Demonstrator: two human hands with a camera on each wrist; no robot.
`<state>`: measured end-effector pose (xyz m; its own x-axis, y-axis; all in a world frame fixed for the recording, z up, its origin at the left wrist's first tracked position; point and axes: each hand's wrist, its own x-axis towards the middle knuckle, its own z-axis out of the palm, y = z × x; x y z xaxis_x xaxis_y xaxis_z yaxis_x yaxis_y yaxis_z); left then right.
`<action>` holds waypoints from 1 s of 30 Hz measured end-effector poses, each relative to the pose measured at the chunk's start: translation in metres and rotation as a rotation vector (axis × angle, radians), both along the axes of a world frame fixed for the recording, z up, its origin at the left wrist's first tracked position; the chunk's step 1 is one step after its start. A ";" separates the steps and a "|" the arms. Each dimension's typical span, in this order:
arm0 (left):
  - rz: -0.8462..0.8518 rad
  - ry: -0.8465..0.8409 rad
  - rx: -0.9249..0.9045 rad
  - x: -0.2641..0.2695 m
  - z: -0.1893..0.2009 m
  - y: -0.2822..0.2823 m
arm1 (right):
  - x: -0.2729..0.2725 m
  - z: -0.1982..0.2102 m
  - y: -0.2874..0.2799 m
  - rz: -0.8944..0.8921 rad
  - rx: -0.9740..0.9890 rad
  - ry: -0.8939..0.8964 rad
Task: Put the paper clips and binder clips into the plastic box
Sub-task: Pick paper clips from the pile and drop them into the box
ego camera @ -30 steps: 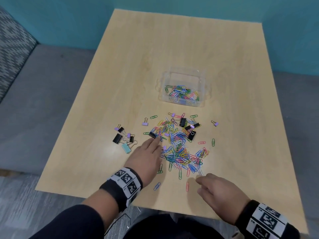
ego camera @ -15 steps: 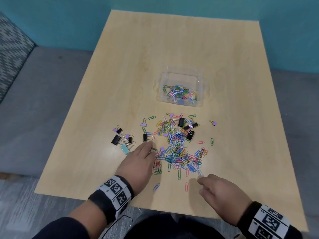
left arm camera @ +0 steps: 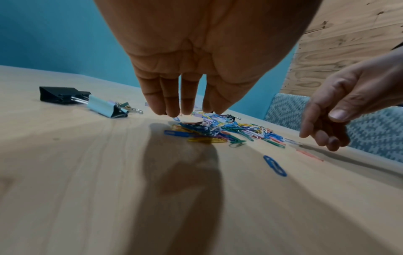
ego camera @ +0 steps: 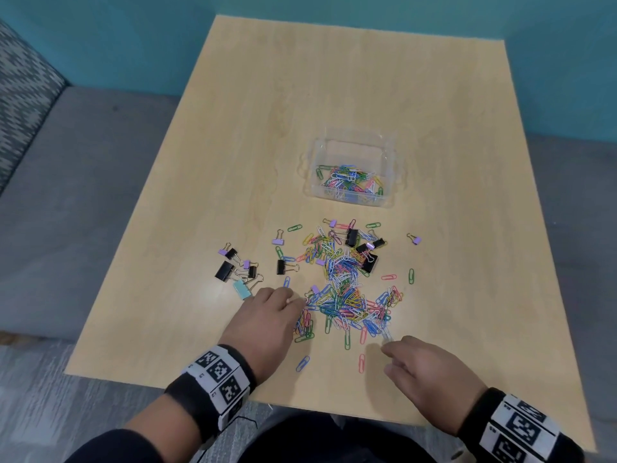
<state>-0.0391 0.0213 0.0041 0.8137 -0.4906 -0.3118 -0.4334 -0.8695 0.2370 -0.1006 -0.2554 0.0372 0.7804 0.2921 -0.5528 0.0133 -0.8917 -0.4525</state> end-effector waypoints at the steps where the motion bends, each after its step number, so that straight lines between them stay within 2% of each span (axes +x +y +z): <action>1: -0.005 0.006 0.015 0.000 0.001 0.000 | 0.000 0.000 0.000 -0.001 -0.002 0.002; 4: -0.043 -0.003 0.042 -0.003 0.002 -0.003 | 0.000 0.000 -0.001 -0.006 -0.002 0.019; 8: 0.025 -0.028 0.000 0.002 0.002 -0.004 | 0.002 -0.001 -0.003 -0.015 -0.003 0.010; 16: 0.002 -0.006 -0.001 0.004 0.002 -0.007 | 0.004 0.003 -0.003 -0.014 -0.009 0.006; 21: -0.011 -0.009 0.116 0.017 0.006 -0.020 | 0.005 0.005 -0.001 0.002 -0.008 0.019; 25: 0.091 0.011 0.091 0.022 0.003 -0.020 | 0.004 0.005 -0.002 -0.009 0.004 0.002; 30: 0.379 0.163 -0.163 0.022 0.000 -0.004 | 0.000 0.007 -0.004 -0.011 0.003 0.002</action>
